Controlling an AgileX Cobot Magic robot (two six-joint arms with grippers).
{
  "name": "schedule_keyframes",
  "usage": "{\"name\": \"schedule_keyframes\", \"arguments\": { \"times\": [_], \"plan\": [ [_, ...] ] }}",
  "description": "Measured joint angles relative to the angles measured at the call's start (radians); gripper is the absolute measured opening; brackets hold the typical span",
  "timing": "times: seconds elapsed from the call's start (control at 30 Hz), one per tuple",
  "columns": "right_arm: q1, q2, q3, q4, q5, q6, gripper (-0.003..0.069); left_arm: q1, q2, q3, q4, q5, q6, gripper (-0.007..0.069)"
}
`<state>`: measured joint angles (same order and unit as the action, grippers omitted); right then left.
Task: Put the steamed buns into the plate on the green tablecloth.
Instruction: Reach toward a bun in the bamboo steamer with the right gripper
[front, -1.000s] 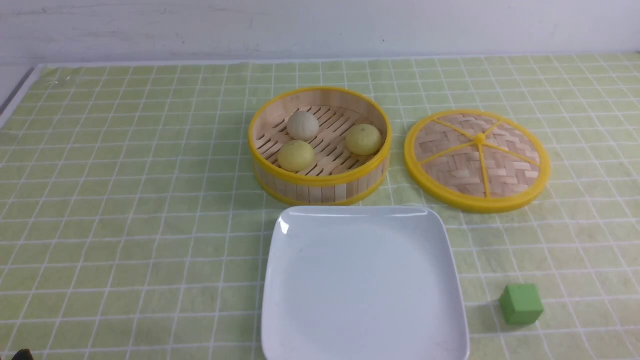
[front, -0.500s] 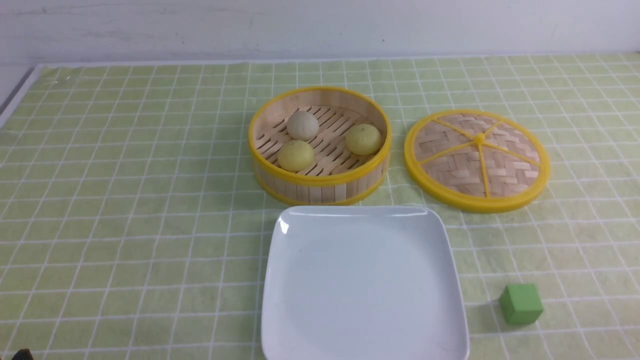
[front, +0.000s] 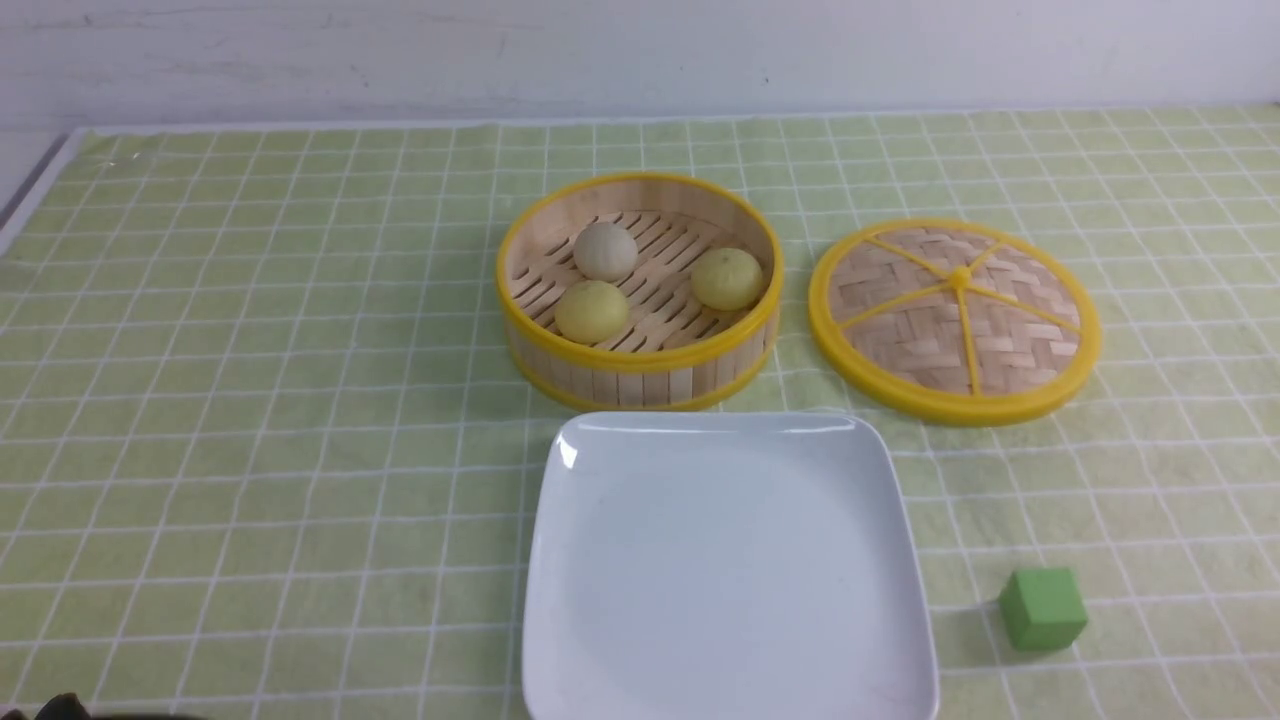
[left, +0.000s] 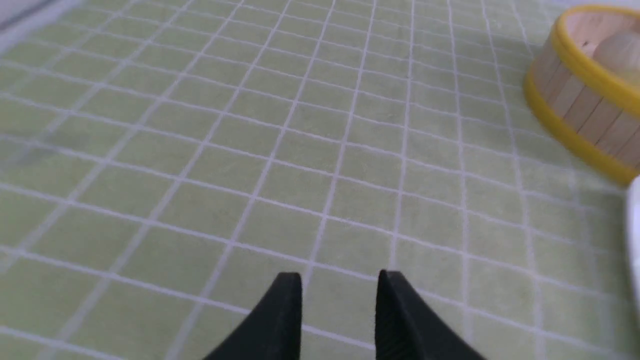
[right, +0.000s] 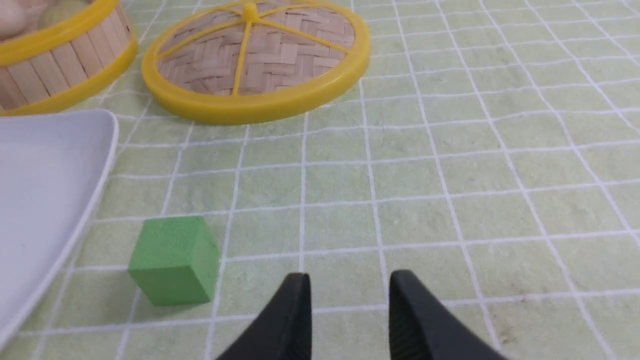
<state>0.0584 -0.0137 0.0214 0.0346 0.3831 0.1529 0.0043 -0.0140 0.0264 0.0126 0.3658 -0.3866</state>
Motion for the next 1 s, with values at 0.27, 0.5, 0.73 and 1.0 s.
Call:
{"name": "schedule_keyframes", "arguments": {
  "times": [0.27,0.5,0.73,1.0],
  "plan": [
    [0.0,0.0,0.004,0.445,-0.014,0.269,0.0239,0.0,0.0,0.001,-0.405,-0.002,-0.413,0.024],
    [0.0,0.0,-0.019,0.488,-0.087,0.28,0.0239,0.0,0.0,-0.04,-0.386,-0.03,-0.351,0.0183],
    [0.0,0.075,-0.281,0.296,-0.062,0.166,0.0144,0.0,0.079,-0.379,-0.323,0.126,-0.079,0.0005],
    [0.0,0.511,-0.523,-0.067,0.476,0.253,-0.0015,0.0,0.579,-0.581,-0.293,0.614,0.051,0.0002]
  ]
}}
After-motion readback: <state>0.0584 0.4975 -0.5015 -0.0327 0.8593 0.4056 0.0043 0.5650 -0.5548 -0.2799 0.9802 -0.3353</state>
